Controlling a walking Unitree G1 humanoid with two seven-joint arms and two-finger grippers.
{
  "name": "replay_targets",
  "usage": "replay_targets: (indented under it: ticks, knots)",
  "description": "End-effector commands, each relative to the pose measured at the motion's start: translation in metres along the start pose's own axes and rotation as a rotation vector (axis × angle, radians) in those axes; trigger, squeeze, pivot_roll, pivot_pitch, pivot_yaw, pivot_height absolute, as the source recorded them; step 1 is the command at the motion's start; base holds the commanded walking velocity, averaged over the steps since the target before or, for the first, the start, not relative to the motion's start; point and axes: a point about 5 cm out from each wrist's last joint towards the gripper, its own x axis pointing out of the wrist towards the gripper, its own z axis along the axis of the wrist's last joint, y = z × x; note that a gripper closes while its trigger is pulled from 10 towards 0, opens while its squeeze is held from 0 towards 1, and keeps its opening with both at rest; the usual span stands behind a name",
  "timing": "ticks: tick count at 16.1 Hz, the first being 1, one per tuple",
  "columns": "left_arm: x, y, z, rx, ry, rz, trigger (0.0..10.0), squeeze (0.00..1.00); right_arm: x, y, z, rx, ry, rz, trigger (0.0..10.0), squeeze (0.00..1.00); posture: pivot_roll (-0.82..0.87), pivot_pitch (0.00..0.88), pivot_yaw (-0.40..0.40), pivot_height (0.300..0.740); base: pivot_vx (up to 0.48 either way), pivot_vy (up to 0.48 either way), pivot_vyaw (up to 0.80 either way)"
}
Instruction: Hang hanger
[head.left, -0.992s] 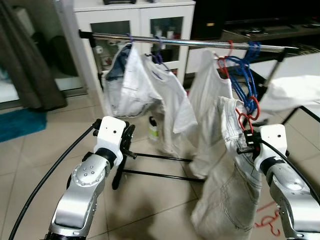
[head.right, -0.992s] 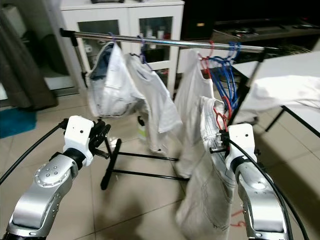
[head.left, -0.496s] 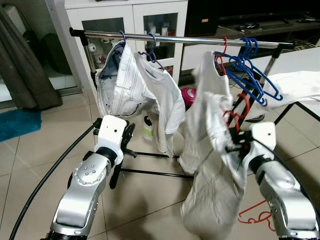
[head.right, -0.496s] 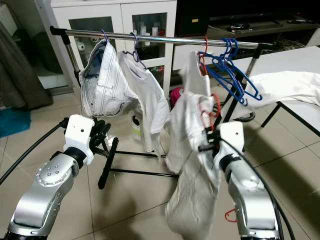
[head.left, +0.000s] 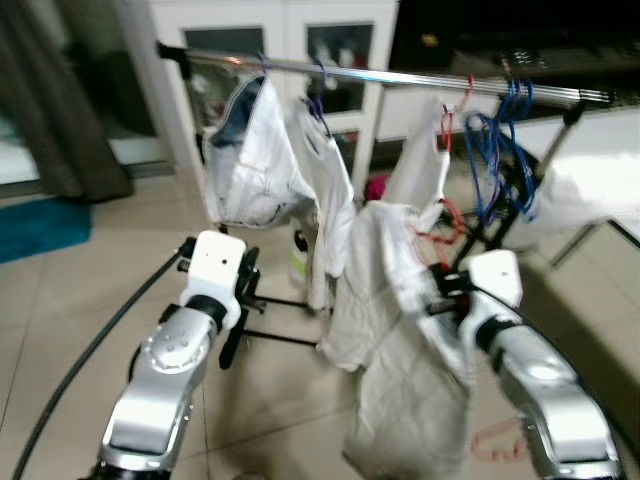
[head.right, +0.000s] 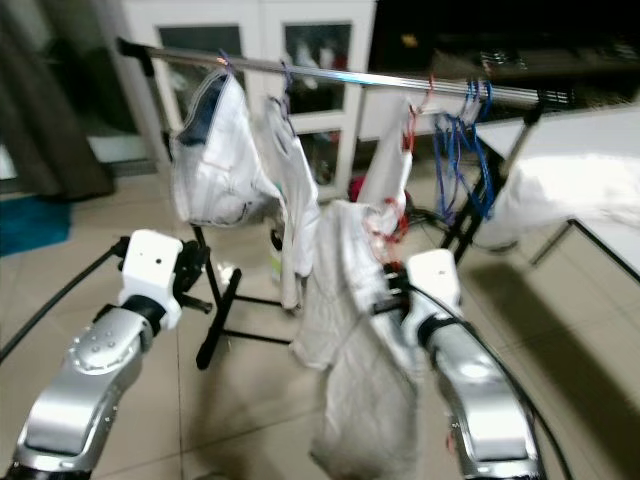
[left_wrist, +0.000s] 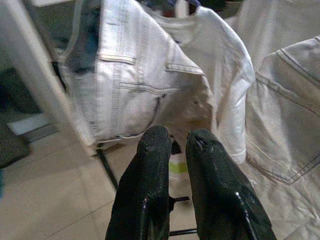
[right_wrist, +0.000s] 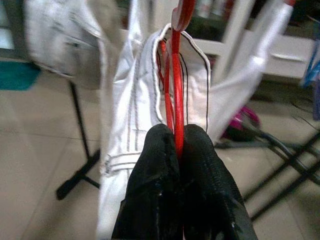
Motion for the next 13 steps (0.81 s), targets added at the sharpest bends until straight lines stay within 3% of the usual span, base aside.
replay_targets:
  ticks: [1,2,6,9,13]
  knots:
    - [-0.0005,-0.0018,0.0027,-0.004,-0.015,0.002,10.0,0.00,0.0001,-0.0050,0.0144,0.009,-0.070,-0.021,10.0,0.00,0.03,0.014,-0.031,0.740,0.000,-0.398,0.00]
    - [-0.0010,-0.0007,0.0005,-0.049,0.004,0.007,10.0,0.00,-0.0002,-0.0046,0.0134,0.039,-0.074,-0.030,10.0,0.00,0.03,0.013,-0.031,0.740,0.000,0.000,0.00]
    - [-0.0015,-0.0025,0.0014,-0.003,-0.017,-0.016,10.0,0.00,0.0006,0.0004,0.0131,0.033,-0.073,-0.032,10.0,0.00,0.03,0.008,-0.031,0.740,0.000,0.000,0.00]
    - [-0.0004,-0.0019,0.0048,-0.033,-0.026,-0.016,10.0,0.00,0.0036,0.0042,0.0159,0.038,-0.081,-0.032,10.0,0.00,0.03,0.005,-0.032,0.740,0.000,0.000,0.00]
    - [0.0001,-0.0012,0.0055,-0.029,-0.032,-0.022,10.0,0.00,0.0057,-0.0045,0.0185,0.076,-0.102,-0.165,10.0,0.00,0.03,0.011,-0.036,0.740,0.000,0.000,0.00]
